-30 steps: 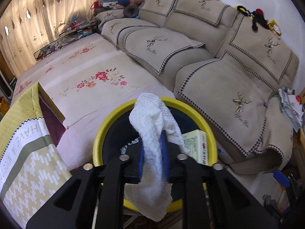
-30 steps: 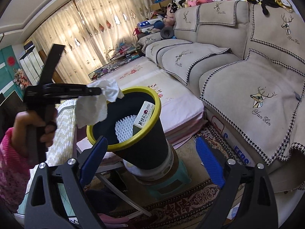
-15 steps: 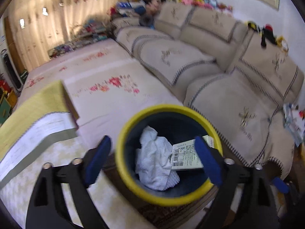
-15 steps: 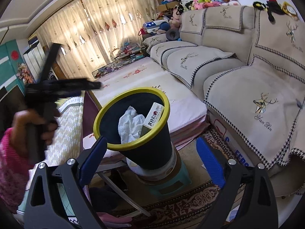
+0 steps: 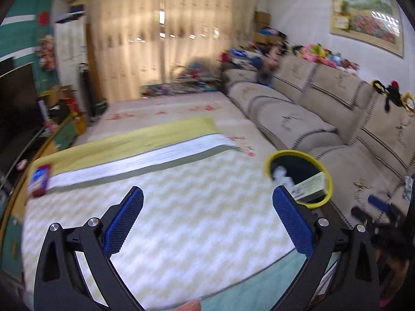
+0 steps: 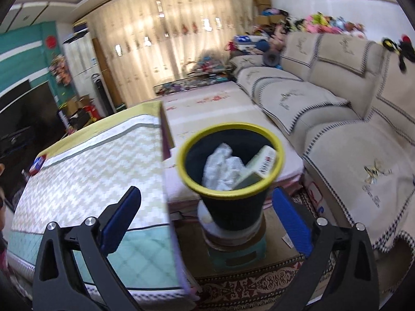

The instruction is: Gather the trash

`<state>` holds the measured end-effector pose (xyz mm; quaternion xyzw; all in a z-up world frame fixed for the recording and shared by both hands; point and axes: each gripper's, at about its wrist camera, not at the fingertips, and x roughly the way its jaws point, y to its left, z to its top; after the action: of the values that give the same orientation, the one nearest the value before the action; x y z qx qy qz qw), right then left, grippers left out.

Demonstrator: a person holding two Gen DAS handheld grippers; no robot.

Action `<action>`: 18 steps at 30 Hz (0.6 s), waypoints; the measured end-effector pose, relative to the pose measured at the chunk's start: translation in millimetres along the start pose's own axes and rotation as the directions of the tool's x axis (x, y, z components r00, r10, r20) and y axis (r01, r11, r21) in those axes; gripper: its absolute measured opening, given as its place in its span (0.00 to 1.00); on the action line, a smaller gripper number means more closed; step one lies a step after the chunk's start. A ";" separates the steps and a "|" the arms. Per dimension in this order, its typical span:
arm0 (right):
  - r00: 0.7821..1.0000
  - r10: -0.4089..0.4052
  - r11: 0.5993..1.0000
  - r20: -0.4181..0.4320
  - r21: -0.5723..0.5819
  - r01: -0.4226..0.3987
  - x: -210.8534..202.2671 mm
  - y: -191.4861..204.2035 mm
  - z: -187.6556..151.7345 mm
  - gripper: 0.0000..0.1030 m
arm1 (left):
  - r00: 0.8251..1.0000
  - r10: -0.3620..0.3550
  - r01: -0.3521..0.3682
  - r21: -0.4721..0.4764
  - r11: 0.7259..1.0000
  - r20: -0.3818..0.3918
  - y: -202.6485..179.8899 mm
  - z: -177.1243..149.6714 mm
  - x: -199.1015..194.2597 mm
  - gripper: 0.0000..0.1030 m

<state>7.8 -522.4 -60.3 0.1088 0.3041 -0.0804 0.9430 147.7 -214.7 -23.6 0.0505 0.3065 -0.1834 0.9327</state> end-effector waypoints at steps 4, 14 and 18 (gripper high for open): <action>1.000 0.029 0.998 0.012 -0.052 -0.028 -7.7 27.9 2.0 0.93 | 0.995 0.100 -0.101 -0.061 0.993 -0.011 49.1 -38.0 -41.3 0.95; 0.997 0.054 0.984 0.055 -0.170 -0.044 -39.9 81.2 4.3 0.93 | 0.963 0.267 -0.252 -0.224 0.942 0.037 125.1 -96.8 -138.0 0.95; 0.996 0.050 0.979 0.077 -0.201 -0.034 -54.3 93.0 2.0 0.93 | 0.964 0.250 -0.228 -0.209 0.951 0.087 115.7 -97.3 -156.7 0.95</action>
<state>-14.5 -428.6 -12.1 0.0168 0.2696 -0.0340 0.9622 20.3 -38.5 -11.7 -0.0159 0.2620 -0.0404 0.9641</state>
